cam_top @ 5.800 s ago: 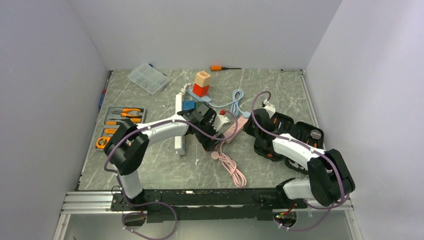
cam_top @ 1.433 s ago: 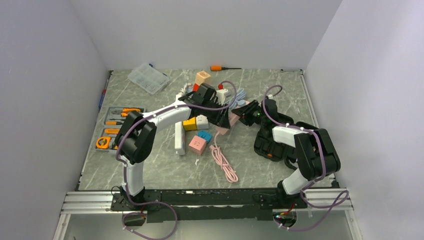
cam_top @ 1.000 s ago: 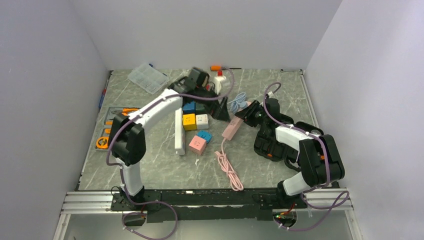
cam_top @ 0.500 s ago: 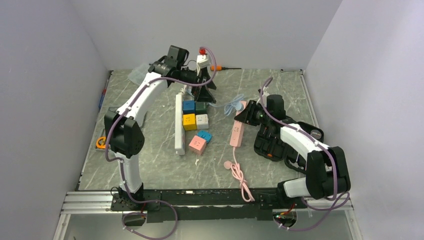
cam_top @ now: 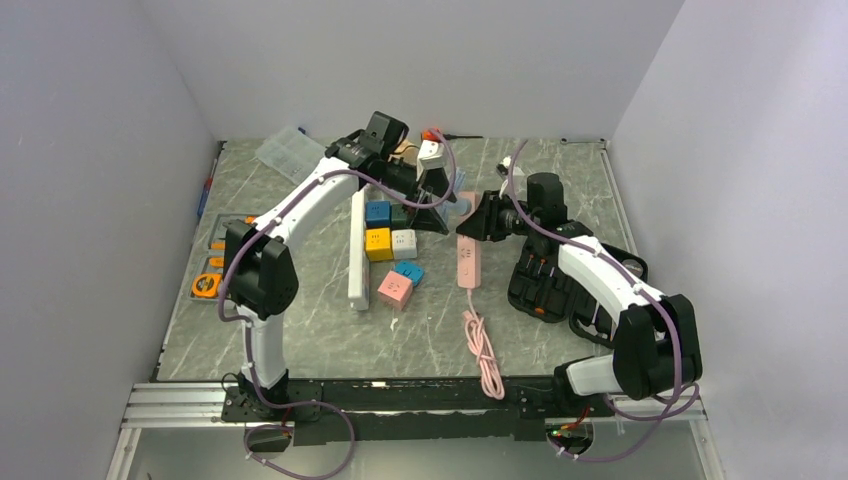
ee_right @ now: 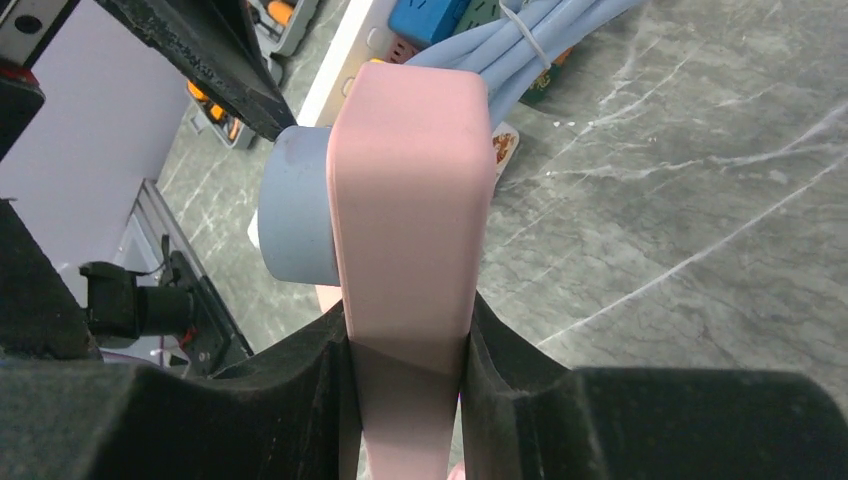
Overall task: Pull the plug off the socket
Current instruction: Remove the plug from the socket.
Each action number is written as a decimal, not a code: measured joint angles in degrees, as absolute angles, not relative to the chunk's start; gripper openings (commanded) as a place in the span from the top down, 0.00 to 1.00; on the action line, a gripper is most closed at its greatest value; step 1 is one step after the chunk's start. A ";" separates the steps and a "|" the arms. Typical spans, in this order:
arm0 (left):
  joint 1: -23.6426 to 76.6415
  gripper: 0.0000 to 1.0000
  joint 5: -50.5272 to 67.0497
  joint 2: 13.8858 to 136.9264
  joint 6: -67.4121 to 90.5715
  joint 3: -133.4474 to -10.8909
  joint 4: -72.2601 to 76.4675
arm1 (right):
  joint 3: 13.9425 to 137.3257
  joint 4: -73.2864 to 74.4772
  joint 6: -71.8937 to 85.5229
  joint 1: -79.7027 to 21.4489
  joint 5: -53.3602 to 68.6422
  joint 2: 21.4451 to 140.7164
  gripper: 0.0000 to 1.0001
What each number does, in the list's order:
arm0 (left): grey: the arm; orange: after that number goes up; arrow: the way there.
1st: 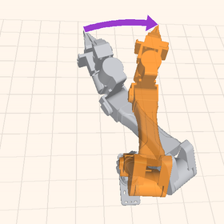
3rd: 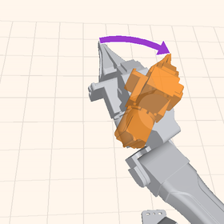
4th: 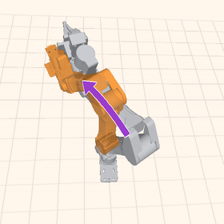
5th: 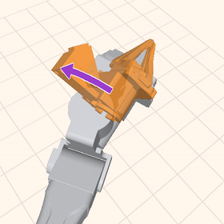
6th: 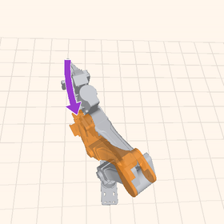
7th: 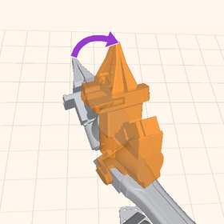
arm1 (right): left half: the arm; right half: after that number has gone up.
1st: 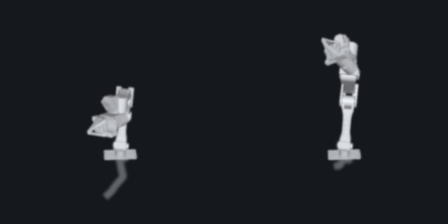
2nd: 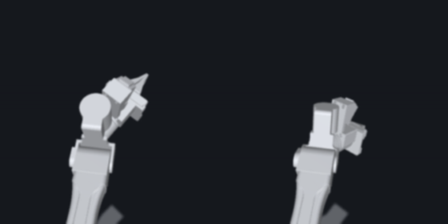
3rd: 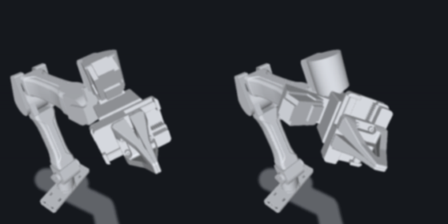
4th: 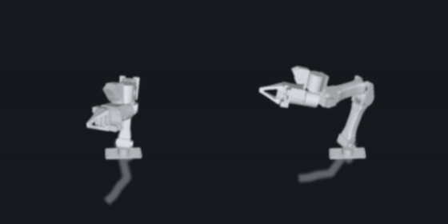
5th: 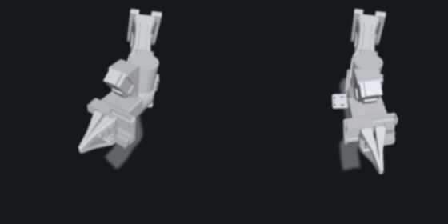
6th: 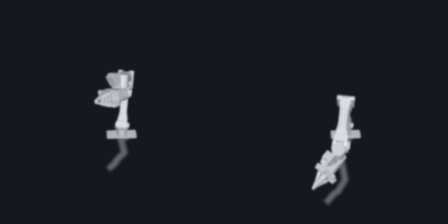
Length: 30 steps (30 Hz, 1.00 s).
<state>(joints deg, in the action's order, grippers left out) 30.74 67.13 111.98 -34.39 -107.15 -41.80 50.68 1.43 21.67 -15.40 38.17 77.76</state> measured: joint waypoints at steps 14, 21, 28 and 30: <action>30.06 0.09 60.80 115.26 -36.84 -104.90 -40.29 | 53.41 5.23 16.43 -17.82 38.15 78.08 1.00; 29.95 0.31 62.24 117.45 -39.66 -110.04 -46.02 | 53.93 5.67 15.86 -18.11 39.07 78.06 1.00; 30.04 0.46 62.61 118.67 -44.99 -111.79 -51.57 | 57.36 7.20 14.41 -19.38 40.71 81.73 1.00; 29.91 0.55 61.80 118.78 -46.30 -111.81 -52.49 | 58.24 8.10 13.65 -19.59 41.23 82.70 1.00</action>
<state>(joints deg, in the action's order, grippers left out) 29.91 61.80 118.78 -46.30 -111.81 -52.49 58.24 8.10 13.65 -19.59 41.23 82.70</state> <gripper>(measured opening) 0.558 0.347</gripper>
